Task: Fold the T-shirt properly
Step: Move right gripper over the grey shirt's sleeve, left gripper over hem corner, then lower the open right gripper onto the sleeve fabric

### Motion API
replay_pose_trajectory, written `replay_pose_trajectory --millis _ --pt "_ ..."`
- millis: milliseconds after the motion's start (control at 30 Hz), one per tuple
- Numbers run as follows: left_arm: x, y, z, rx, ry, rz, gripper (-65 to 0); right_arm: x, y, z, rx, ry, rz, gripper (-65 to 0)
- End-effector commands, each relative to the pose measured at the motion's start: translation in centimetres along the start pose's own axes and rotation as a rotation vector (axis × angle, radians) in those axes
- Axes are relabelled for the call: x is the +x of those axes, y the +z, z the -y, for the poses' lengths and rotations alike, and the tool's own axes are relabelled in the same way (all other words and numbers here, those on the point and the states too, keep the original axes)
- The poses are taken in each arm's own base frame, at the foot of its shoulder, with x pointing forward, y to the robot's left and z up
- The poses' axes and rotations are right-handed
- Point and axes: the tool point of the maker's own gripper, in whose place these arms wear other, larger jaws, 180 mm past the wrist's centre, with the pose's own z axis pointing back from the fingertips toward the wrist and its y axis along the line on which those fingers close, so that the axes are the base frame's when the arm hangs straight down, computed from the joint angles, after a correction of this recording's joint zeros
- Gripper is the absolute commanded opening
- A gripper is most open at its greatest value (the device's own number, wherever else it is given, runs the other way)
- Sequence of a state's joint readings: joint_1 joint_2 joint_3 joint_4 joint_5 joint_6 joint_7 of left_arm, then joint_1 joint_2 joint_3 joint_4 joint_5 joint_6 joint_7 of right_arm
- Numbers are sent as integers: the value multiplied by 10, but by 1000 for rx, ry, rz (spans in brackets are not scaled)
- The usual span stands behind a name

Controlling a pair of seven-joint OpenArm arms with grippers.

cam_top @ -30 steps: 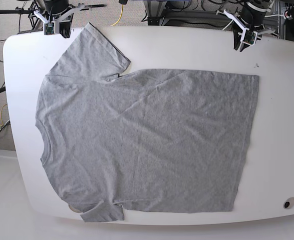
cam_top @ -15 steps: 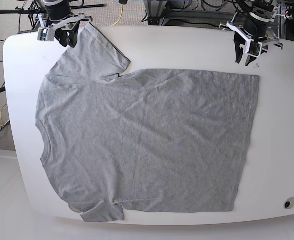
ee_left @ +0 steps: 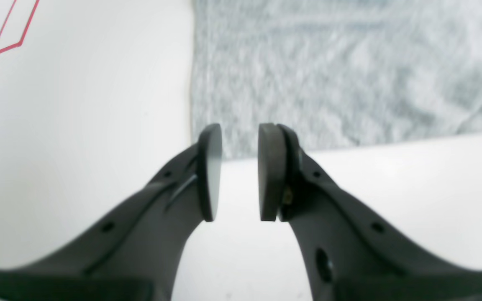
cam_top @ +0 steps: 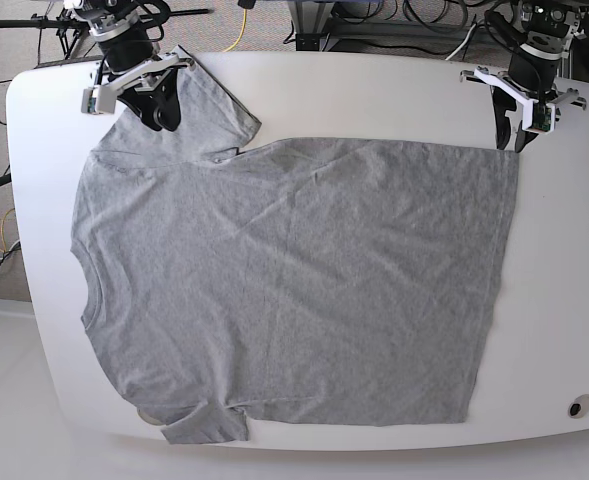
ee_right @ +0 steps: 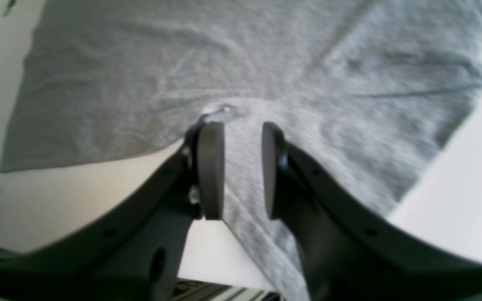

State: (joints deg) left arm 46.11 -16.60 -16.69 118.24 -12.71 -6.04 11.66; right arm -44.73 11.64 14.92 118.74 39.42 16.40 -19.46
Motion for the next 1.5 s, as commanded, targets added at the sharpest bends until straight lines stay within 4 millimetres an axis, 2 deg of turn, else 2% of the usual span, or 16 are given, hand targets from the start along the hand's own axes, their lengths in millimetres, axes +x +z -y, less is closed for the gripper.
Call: replay_pose_trajectory --millis 0,200,267,400,600,667,800,933,1000,1267,1467 --pt "6 1 -8 19 1 20 -531 14 -3 -8 44 10 43 -502" --pt "1 0 -10 26 5 5 -526 19 -4 4 7 -3 52 -489" --pt "-3 0 -5 11 16 -19 -486 20 3 30 -88 -61 44 -465" --pt "-5 0 -4 7 14 -29 -452 8 10 55 -184 -114 5 -448" --pt "0 0 -3 5 4 1 -388 -11 13 71 -224 -140 -35 -430" --pt "7 1 -3 4 1 37 -338 -18 15 80 -262 -150 -40 -426" --pt "9 1 -2 3 1 42 -326 -26 16 84 -276 -159 -57 -423" --pt "8 0 -2 2 4 34 -344 -32 17 84 -280 -173 -74 -420" --pt "3 -1 -3 1 4 9 -376 -33 14 75 -250 -208 -80 -423" --pt "3 -1 -4 3 6 0 -398 -31 -7 50 -76 -324 -103 -422" --pt "0 0 -4 2 6 -5 -408 -31 -22 49 -16 -393 -111 -423"
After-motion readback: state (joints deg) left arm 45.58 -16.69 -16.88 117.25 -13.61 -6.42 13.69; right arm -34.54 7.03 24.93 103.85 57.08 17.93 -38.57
